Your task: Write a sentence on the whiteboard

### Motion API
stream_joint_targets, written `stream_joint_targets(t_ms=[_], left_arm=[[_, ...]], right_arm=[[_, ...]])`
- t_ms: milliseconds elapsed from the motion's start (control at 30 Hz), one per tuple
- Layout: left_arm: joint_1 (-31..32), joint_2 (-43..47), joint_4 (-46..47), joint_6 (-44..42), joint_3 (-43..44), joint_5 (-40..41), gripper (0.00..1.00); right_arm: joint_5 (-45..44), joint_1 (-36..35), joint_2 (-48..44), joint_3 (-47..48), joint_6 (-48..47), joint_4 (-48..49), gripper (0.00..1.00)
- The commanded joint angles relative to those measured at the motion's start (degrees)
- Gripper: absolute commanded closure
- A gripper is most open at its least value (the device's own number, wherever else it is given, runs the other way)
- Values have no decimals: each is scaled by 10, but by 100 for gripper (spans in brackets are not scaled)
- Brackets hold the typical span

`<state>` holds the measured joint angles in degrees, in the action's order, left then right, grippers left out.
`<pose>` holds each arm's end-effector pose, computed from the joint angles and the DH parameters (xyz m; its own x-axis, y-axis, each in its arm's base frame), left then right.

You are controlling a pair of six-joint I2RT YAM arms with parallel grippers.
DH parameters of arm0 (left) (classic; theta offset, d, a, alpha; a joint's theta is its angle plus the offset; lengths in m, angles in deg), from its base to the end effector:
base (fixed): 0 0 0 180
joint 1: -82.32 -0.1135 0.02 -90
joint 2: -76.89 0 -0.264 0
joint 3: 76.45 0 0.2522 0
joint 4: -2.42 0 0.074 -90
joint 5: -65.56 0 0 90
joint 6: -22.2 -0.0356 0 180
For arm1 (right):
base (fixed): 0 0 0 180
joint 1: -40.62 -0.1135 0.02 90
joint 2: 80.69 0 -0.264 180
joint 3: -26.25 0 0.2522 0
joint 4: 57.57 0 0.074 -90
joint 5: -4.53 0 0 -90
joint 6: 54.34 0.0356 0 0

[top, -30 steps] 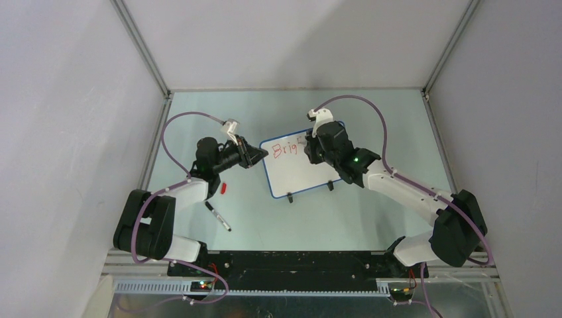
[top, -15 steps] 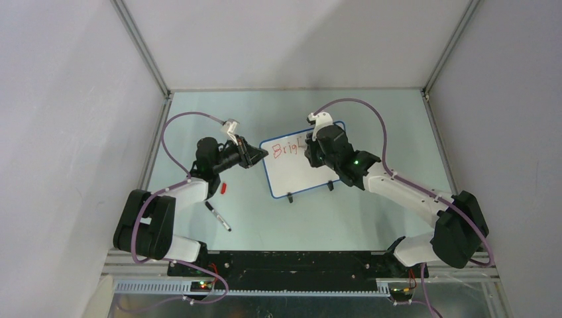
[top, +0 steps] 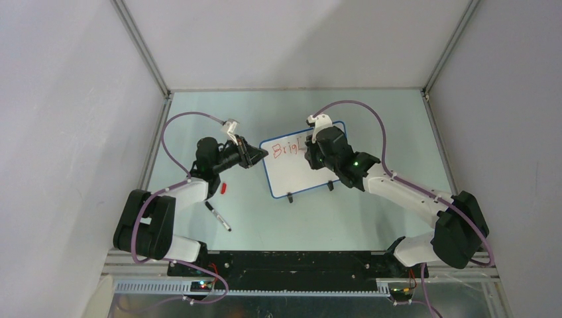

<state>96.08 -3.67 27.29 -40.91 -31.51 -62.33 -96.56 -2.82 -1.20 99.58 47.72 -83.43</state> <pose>0.2687 -0.0883 0.2080 -0.5115 -0.2422 -0.8244 0.6082 0.5757 -0.5465 0.2334 0.2116 0.2882 -0.4927 -0.1842 -0.8505 -0.4636 0.8826 0.0774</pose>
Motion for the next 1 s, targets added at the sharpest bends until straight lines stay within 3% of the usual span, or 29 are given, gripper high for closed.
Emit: stream_joint_targets(t_ms=[0, 967], left_arm=[[5, 16, 8, -18, 16, -7, 76], [5, 15, 6, -19, 17, -6, 76]], right_arm=[[-6, 7, -5, 10, 0, 20, 100], [-1, 16, 9, 44, -8, 20, 100]])
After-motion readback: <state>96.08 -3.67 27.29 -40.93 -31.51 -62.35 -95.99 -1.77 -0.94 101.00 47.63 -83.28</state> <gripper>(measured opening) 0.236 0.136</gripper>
